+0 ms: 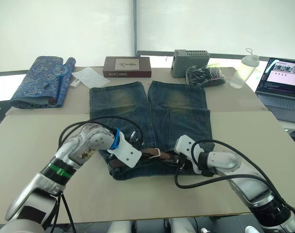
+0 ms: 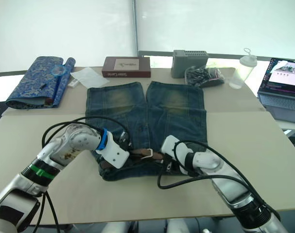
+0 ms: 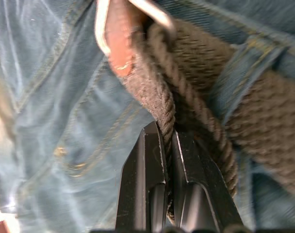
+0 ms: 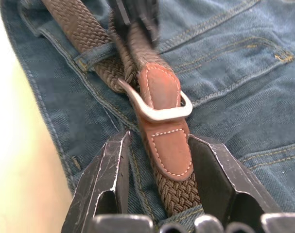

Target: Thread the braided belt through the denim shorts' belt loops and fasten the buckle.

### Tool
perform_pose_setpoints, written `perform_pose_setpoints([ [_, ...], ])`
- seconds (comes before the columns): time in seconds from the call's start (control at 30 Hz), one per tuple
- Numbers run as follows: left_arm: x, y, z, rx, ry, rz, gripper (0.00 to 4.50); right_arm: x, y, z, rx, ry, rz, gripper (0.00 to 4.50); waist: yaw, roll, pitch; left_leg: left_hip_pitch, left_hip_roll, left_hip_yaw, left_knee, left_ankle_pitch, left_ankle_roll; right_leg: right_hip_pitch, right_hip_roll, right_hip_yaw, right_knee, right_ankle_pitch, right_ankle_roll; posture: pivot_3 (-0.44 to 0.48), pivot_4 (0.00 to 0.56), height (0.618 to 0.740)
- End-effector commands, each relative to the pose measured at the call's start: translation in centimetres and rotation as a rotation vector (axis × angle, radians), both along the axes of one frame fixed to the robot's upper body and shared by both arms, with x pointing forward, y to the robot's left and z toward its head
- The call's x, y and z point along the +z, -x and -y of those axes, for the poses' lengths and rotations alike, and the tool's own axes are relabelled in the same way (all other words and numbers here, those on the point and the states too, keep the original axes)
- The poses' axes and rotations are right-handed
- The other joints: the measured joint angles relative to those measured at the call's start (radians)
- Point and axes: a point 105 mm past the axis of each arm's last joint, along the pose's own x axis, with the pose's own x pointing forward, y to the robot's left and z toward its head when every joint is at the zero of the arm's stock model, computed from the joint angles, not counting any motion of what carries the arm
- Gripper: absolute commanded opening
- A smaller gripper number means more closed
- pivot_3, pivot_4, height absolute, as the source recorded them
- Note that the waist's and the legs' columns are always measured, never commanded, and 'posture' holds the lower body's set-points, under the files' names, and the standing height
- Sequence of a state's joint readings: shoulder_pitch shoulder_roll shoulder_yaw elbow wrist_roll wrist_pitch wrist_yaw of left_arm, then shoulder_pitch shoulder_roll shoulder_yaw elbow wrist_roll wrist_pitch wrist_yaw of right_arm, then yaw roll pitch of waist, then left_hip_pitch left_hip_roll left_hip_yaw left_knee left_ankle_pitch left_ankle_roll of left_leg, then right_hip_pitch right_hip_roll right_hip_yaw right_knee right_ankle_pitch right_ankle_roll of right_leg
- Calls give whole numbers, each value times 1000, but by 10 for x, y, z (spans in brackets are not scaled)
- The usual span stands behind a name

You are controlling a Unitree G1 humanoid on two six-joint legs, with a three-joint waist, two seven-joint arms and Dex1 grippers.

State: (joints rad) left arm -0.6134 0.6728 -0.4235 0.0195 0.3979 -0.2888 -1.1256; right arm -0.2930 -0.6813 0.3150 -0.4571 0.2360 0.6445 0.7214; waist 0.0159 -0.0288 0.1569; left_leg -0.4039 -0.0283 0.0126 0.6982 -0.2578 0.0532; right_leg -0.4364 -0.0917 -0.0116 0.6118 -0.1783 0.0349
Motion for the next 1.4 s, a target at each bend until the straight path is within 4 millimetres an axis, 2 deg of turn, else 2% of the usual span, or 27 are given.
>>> perform_pose_setpoints([
  [0.03,4,10,15,-29,105,-3,0,6,1,2,-7,-1,16,2127,1,0,0,0,0,0,0,0,0,0,0,0,0,0,0,0,150,740],
  [0.23,-1,14,25,-67,138,45,0,2,-3,10,-74,-15,-43,2127,2,0,0,0,0,0,0,0,0,0,0,0,0,0,0,0,150,740],
  [0.33,3,14,31,-140,128,136,0,-4,4,16,-84,6,-114,2127,6,0,0,0,0,0,0,0,0,0,-1,0,0,0,0,0,150,740],
  [0.47,8,12,35,-139,153,143,0,-7,17,14,-53,15,-189,2127,9,0,0,0,0,0,0,0,0,0,-1,0,0,0,0,0,150,740],
  [0.67,4,15,40,-129,163,92,0,11,15,3,-9,-64,-116,2127,4,0,0,0,0,0,0,0,0,0,0,0,0,0,0,0,150,740],
  [0.8,4,17,45,-124,179,68,0,16,18,1,10,-82,-107,2127,6,0,0,0,0,0,0,0,0,0,-1,0,0,0,0,0,150,740],
  [0.9,4,17,46,-103,195,46,0,16,18,4,-9,-85,-115,2127,5,0,0,0,0,0,0,0,0,0,0,0,0,0,0,0,150,740],
  [1.0,1,17,47,-55,219,-27,0,15,17,17,-57,-60,-107,2127,6,0,0,0,0,0,0,0,0,0,0,0,0,0,0,0,150,740],
  [1.13,-3,15,47,22,274,-144,0,13,17,33,-82,38,-19,2127,9,0,0,0,-1,0,1,0,1,0,-1,0,-1,0,1,0,150,740],
  [1.27,-4,14,49,45,292,-179,0,7,13,38,-107,104,45,2127,4,0,0,0,-1,0,1,0,1,1,-1,1,0,0,1,0,150,740],
  [1.4,-5,14,50,51,296,-182,0,9,10,37,-115,97,88,2127,4,0,0,0,-1,0,1,0,1,1,-1,0,0,0,1,0,150,740],
])
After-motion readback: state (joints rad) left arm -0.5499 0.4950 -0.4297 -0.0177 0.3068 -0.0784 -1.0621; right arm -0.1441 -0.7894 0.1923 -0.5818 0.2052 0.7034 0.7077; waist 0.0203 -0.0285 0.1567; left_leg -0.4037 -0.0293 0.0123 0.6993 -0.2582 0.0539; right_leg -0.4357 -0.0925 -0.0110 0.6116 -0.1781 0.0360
